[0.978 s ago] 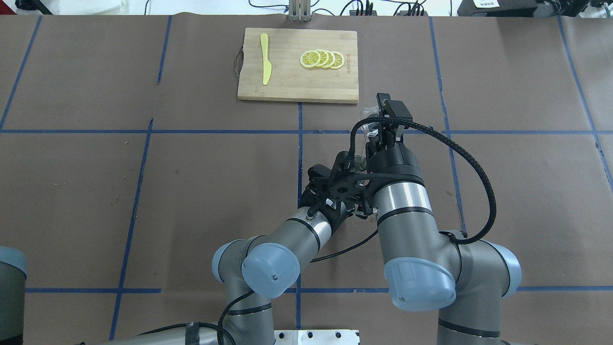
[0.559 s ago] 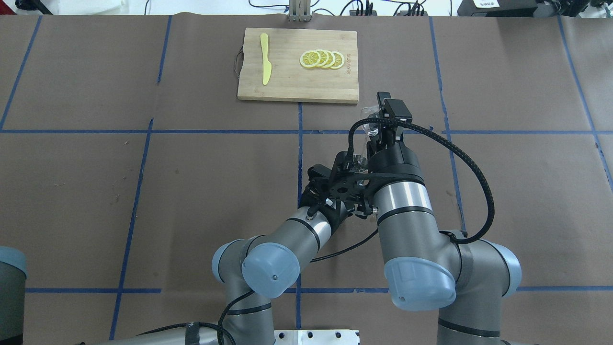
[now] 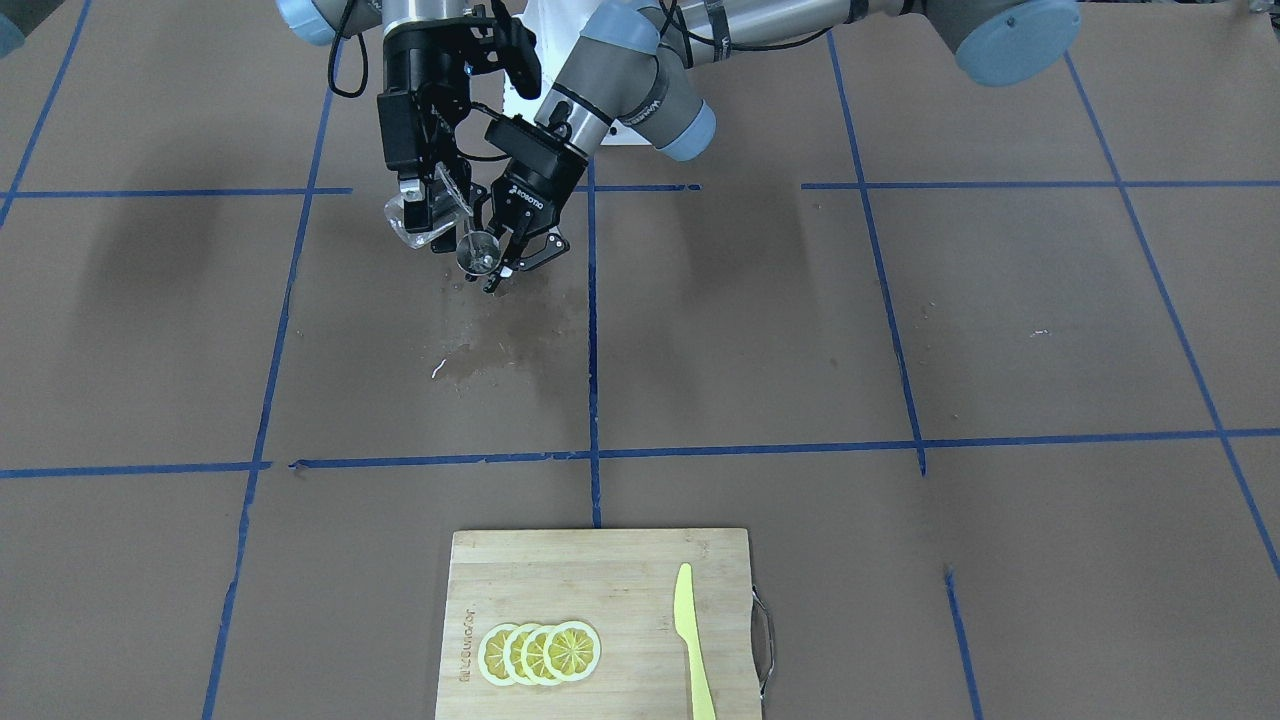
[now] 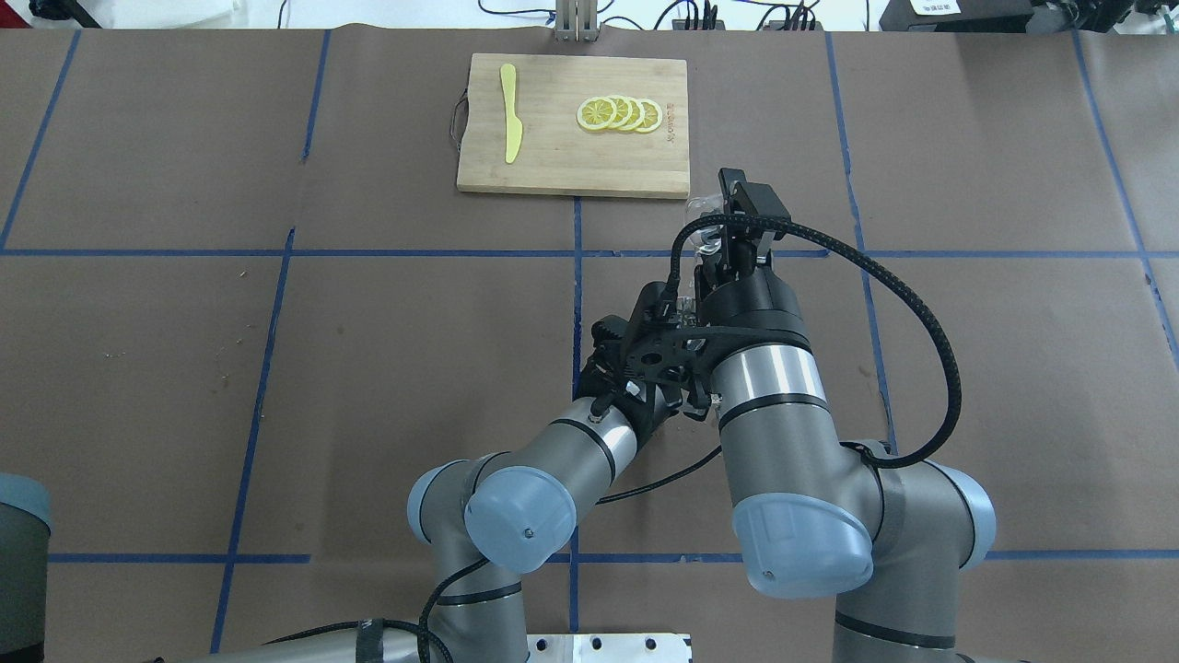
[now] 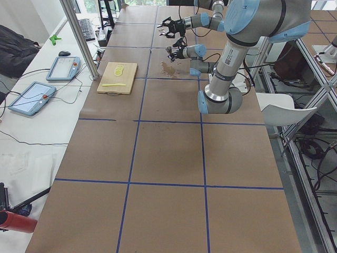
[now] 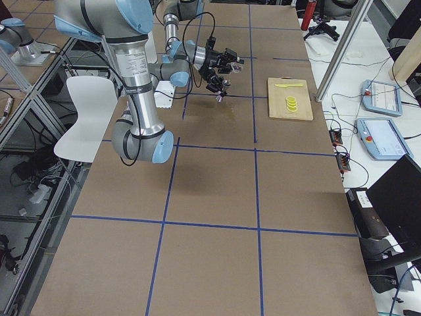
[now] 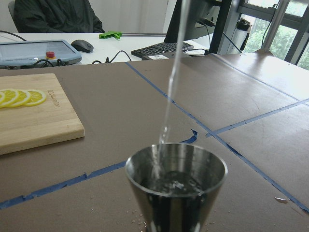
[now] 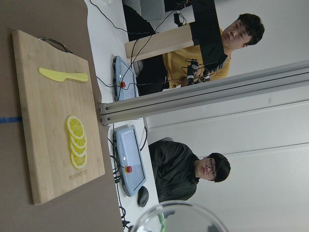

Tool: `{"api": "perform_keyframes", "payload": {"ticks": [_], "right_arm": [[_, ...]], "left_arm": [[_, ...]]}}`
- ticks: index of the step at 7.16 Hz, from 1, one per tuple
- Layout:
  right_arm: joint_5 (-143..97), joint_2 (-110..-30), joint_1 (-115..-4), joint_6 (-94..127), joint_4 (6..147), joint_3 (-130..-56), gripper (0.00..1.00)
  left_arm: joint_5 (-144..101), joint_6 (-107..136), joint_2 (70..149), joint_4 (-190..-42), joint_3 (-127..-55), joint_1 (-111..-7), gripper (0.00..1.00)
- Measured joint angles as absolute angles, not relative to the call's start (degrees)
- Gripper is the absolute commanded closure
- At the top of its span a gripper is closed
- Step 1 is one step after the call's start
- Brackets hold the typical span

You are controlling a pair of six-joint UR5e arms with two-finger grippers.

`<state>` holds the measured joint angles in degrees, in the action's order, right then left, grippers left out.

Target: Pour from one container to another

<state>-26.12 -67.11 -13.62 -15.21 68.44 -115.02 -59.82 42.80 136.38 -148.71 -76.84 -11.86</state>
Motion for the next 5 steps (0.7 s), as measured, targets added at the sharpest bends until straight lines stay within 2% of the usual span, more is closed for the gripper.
{"api": "perform_keyframes", "payload": {"ticks": [5], "right_arm": [[-26.2,-67.1,-14.0,-0.6,68.4,-115.9,1.0]], "left_arm": [[-59.8,42.8,136.2,-148.9,-77.3,-11.9,1.0]]}}
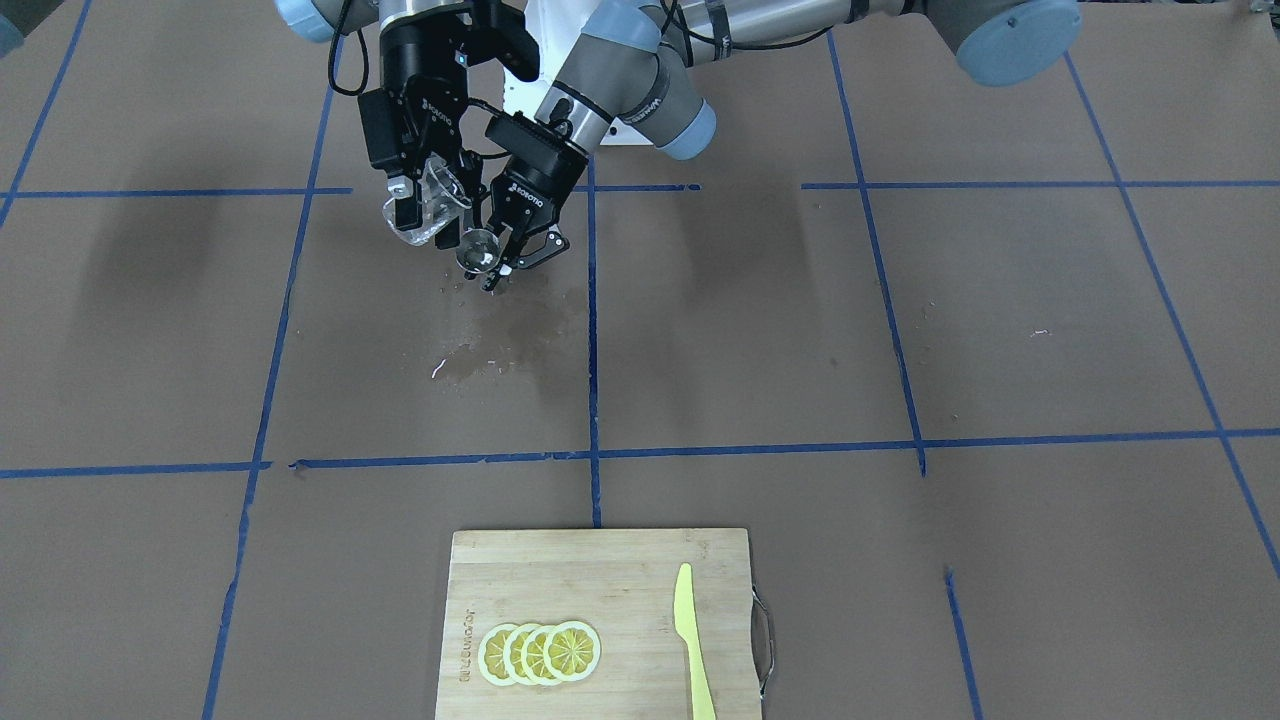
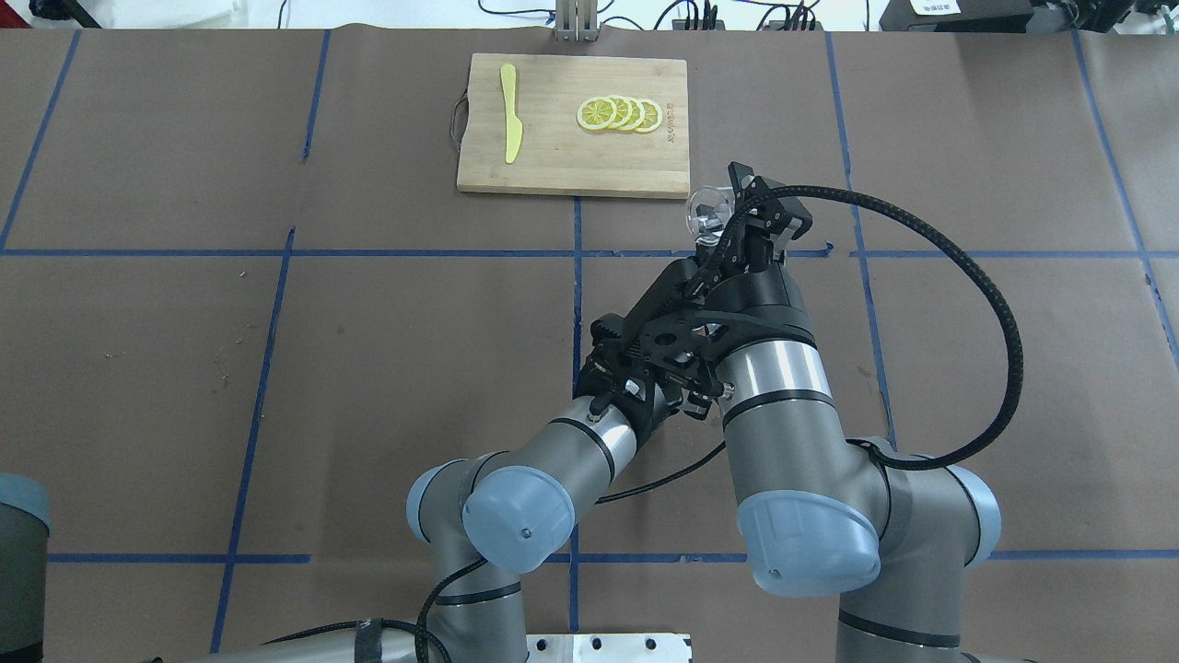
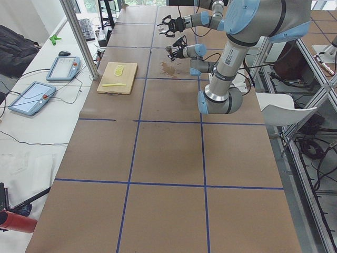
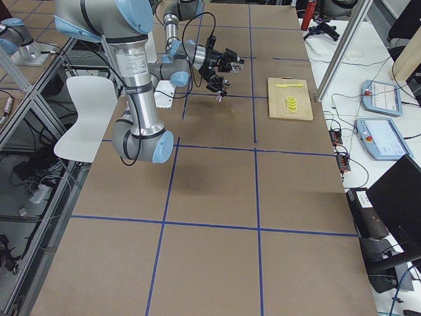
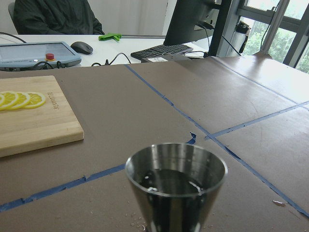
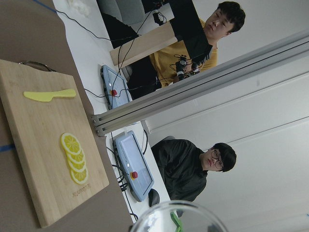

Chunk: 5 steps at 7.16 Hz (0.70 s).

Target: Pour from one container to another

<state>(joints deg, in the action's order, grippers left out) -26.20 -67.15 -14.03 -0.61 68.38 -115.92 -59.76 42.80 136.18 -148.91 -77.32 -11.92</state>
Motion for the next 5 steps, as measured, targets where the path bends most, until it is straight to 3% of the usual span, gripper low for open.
{"api": "perform_keyframes", "payload": {"ticks": [5], "right_arm": [[-26.1,-68.1,-17.6,13.2,68.4,-117.6,1.0]], "left_arm": [[-59.4,43.1,135.4,-149.0,-78.7,-12.0,1.0]]}}
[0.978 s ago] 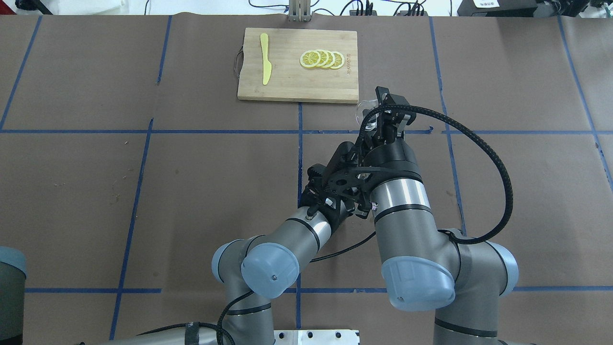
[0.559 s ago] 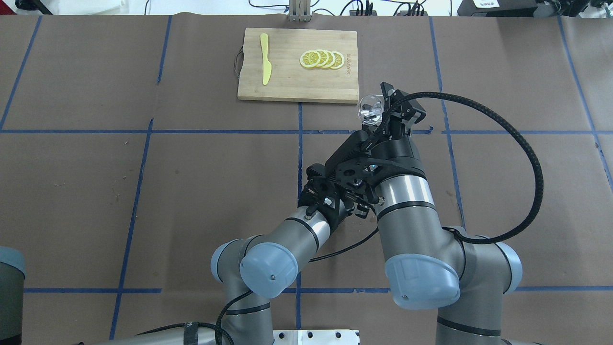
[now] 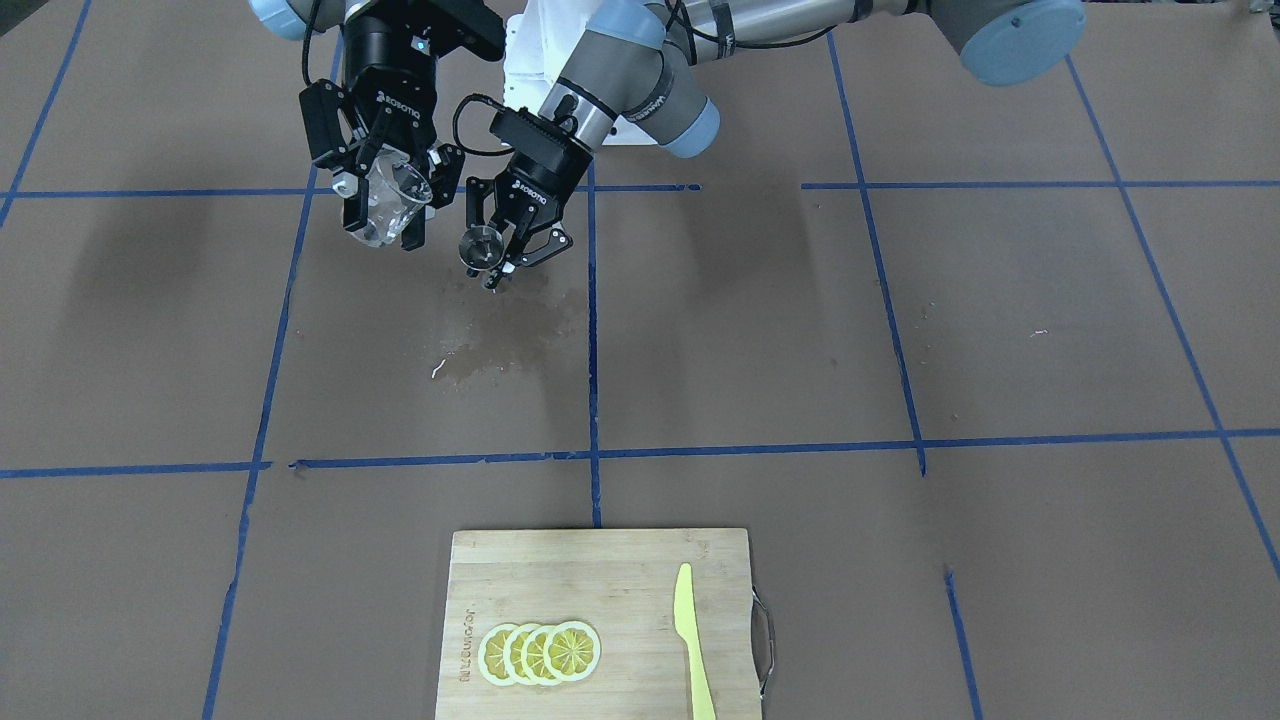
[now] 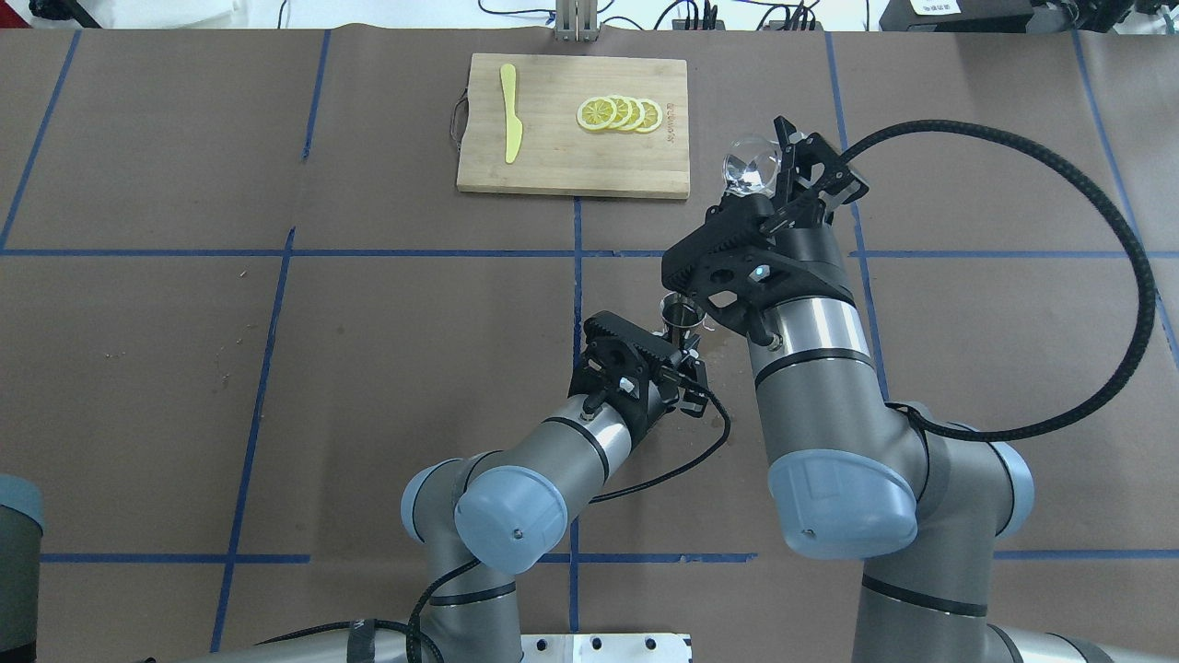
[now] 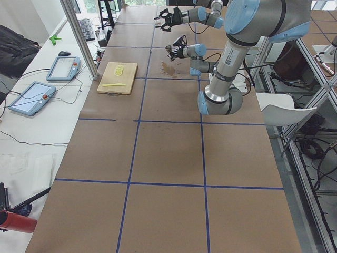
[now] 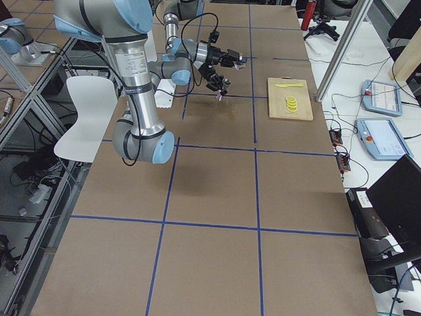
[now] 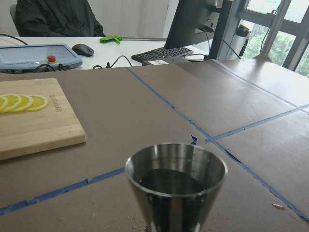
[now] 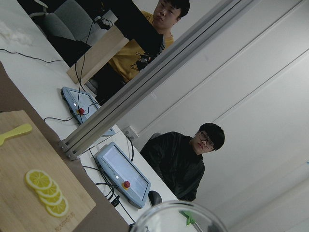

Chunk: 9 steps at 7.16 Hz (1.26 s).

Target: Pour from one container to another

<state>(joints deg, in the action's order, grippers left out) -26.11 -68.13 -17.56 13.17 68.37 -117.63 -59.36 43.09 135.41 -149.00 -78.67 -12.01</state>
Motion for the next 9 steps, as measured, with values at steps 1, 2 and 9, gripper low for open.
{"api": "perform_keyframes", "payload": {"ticks": [1,2,9], "right_arm": [[-26.2,-68.6,-18.0,19.2,68.4,-117.7,1.0],[-26.5,-69.1,-18.1,25.2,68.4,-118.0,1.0],[-44.6,-80.8,-22.9,60.4,68.5,-120.2,1.0]], "left_arm": [[-59.2,43.3,134.4,-149.0,-79.9,-12.0,1.0],[-59.0,43.5,132.5,-149.0,-82.0,-12.0,1.0],[-41.0,49.3,119.6,-148.0,-89.5,-15.0,1.0]]}}
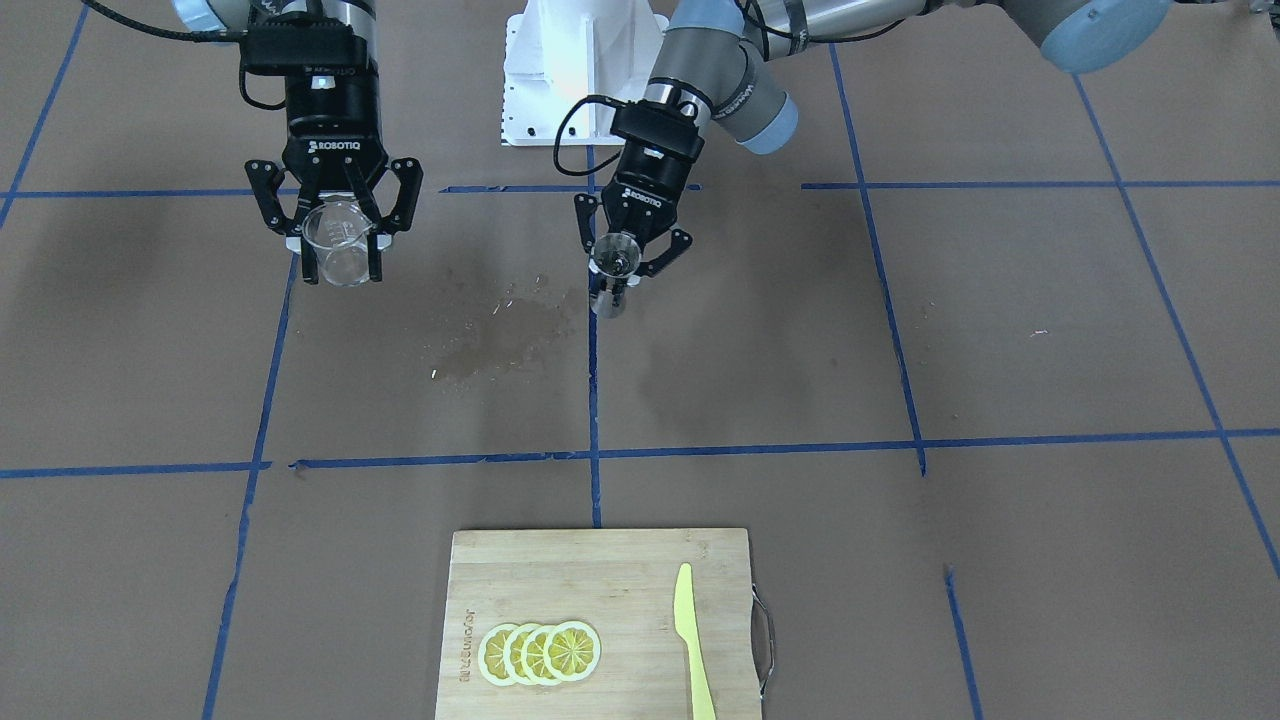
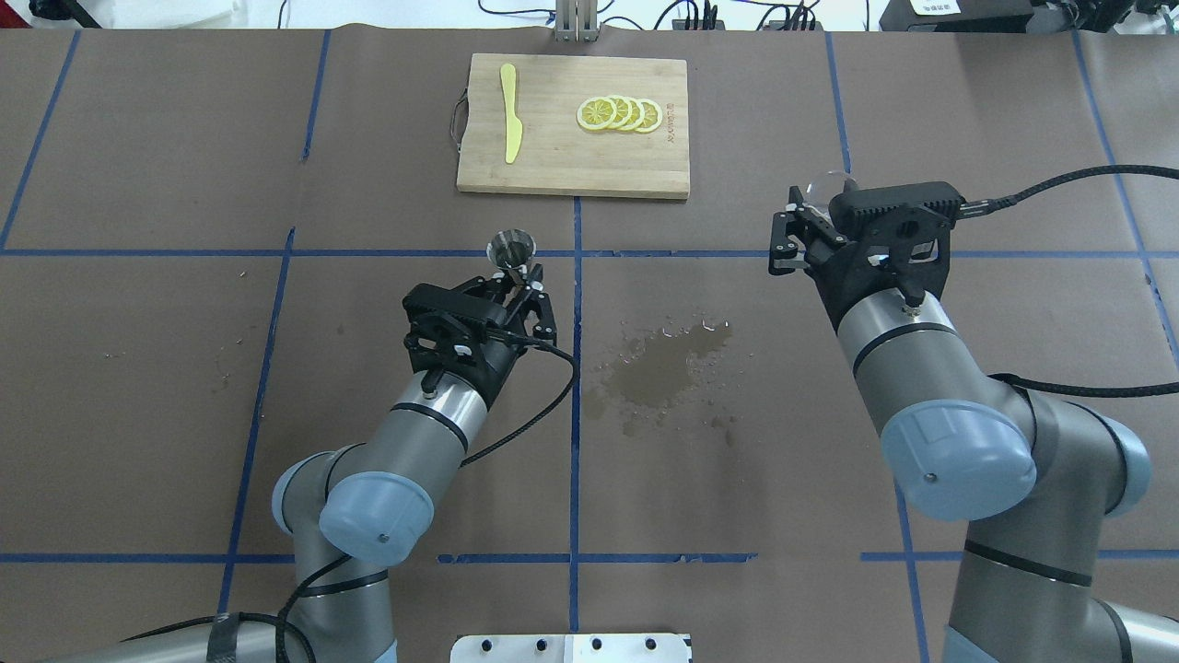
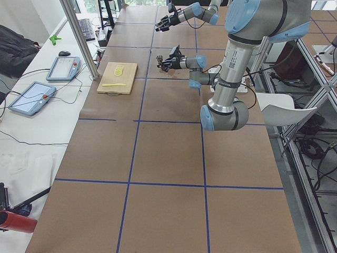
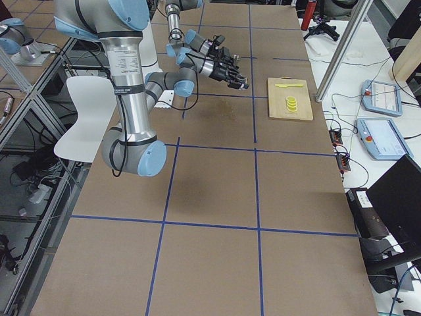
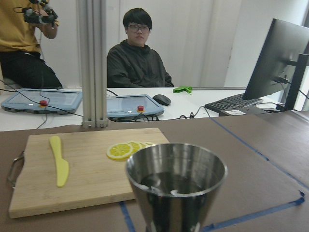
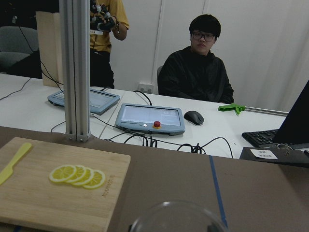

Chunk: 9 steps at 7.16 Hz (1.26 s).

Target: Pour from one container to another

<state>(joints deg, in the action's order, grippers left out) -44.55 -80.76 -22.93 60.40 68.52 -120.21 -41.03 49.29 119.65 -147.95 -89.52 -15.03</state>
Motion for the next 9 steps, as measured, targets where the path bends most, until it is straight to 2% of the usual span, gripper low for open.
{"api": "perform_keyframes", "payload": {"ticks": [2,5,7,9], "right_arm": [[-47.5,-84.9,-25.1,65.1,68.6,-120.2,1.0],[-48.1,-87.1,-26.5,68.3,68.7,-120.1,1.0],[-48.1,-88.9,-26.5,68.6,68.7,-120.0,1.0],[-48.1,-90.5,-26.5,68.6,68.6,-120.0,1.0]], "left_arm": [[-38.9,53.4,113.9,-147.7,-89.9,-18.7,1.0],[-38.5,64.4,108.1,-146.5,-91.3,-23.3,1.0],[-38.5,71.3,102.6,-140.0,-94.1,-24.7,1.0],[-38.6,82.8,96.4,-125.7,-101.0,-25.0,1.0]]}}
